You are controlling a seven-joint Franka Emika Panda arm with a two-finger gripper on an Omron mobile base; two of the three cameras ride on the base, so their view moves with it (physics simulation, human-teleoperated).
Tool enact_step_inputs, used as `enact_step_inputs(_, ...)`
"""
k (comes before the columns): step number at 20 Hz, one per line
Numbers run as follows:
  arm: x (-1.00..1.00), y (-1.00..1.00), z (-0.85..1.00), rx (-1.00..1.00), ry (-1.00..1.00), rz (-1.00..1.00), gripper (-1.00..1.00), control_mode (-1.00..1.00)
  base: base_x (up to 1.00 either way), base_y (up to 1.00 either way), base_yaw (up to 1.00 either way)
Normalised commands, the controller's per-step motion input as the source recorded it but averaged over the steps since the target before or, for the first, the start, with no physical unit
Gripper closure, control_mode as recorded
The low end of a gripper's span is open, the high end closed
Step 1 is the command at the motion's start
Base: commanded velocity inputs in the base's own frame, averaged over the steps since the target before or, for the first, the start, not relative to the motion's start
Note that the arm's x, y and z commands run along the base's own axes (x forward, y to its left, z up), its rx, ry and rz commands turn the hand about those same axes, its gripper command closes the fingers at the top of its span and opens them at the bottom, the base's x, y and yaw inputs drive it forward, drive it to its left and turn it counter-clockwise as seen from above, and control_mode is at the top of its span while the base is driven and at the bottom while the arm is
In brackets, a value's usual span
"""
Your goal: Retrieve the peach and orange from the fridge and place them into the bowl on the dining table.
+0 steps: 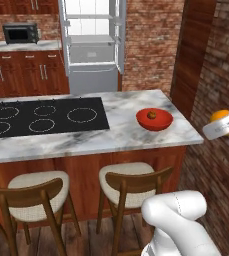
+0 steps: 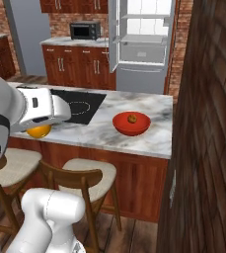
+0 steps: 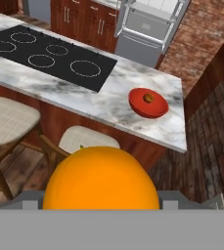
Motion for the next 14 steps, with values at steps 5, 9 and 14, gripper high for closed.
enact_step_inputs(5,0.0,0.0,0.0,0.0,0.0,0.0,1.0,1.0,0.57,0.0,0.02)
enact_step_inputs(9,0.0,0.0,0.0,0.0,0.0,0.0,1.0,1.0,0.24,0.0,0.0)
enact_step_inputs(14,0.0,0.0,0.0,0.0,0.0,0.0,1.0,1.0,0.24,0.0,0.0)
